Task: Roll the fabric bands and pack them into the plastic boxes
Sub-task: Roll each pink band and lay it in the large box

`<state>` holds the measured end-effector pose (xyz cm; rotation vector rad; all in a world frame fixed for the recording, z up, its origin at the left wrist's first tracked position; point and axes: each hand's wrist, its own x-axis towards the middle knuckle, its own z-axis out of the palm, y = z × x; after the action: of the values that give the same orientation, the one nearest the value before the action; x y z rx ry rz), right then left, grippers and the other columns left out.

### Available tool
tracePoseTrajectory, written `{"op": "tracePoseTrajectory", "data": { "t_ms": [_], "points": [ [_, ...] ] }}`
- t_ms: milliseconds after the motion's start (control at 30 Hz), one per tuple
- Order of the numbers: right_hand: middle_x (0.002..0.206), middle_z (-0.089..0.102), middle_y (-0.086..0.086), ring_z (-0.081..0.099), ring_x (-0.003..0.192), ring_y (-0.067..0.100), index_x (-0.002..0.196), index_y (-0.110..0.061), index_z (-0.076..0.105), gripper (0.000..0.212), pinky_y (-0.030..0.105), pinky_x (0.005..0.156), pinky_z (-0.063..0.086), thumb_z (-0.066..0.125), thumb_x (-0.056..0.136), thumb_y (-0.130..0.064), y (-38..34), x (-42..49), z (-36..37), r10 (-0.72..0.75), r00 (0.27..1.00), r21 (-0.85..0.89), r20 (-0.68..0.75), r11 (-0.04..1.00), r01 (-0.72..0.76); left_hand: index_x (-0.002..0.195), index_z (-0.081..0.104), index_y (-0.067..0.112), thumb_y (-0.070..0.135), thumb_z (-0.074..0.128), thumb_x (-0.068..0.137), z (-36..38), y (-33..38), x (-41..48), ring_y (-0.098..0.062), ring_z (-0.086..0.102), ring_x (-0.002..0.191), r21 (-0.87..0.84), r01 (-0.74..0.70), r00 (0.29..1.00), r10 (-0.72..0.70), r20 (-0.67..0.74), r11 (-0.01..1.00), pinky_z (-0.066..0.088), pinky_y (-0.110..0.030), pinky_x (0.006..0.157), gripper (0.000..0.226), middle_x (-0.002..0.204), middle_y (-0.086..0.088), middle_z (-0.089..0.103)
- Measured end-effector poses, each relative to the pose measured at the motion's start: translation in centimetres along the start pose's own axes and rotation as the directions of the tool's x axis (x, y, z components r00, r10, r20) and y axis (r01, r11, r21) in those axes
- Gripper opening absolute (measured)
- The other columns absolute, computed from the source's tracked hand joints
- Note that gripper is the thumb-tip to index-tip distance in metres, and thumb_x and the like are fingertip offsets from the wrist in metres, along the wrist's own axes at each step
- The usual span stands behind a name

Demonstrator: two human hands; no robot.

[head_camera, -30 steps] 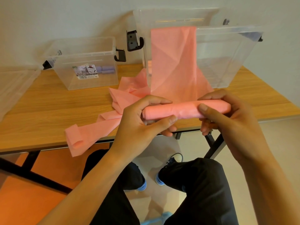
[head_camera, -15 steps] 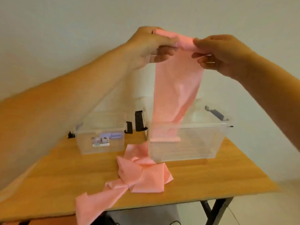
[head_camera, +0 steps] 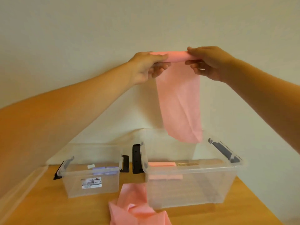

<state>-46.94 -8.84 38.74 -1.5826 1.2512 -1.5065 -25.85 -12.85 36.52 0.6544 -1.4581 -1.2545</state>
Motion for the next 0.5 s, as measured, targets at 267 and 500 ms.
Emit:
{"op": "tracePoseTrajectory", "data": {
  "t_ms": [267,500],
  "points": [
    [0.094,0.074,0.008,0.061,0.059,0.008,0.113,-0.012,0.068,0.019,0.017,0.055,0.053,0.067,0.098,-0.024,6.5,-9.0,1.0,0.185,0.977,0.074,0.11,0.978,-0.194,0.114,0.066,0.009,0.016,0.07,0.094,-0.6,-5.2,-9.8,-0.011,0.069,0.066,0.012,0.107,0.994,-0.107,0.006,0.994,0.05,-0.019,0.052,0.022,0.097,-0.013,0.077],
    [0.093,0.075,0.009,0.062,0.062,0.011,0.102,-0.017,0.068,0.007,0.019,0.053,0.051,0.069,0.096,-0.021,11.9,-19.9,3.1,0.264,0.949,0.088,0.172,0.955,-0.282,0.106,0.067,0.013,0.018,0.068,0.095,-1.4,-11.4,-20.6,-0.013,0.07,0.067,0.009,0.199,0.98,-0.199,0.017,0.98,0.051,-0.02,0.052,0.013,0.099,-0.012,0.078]
  ]
}}
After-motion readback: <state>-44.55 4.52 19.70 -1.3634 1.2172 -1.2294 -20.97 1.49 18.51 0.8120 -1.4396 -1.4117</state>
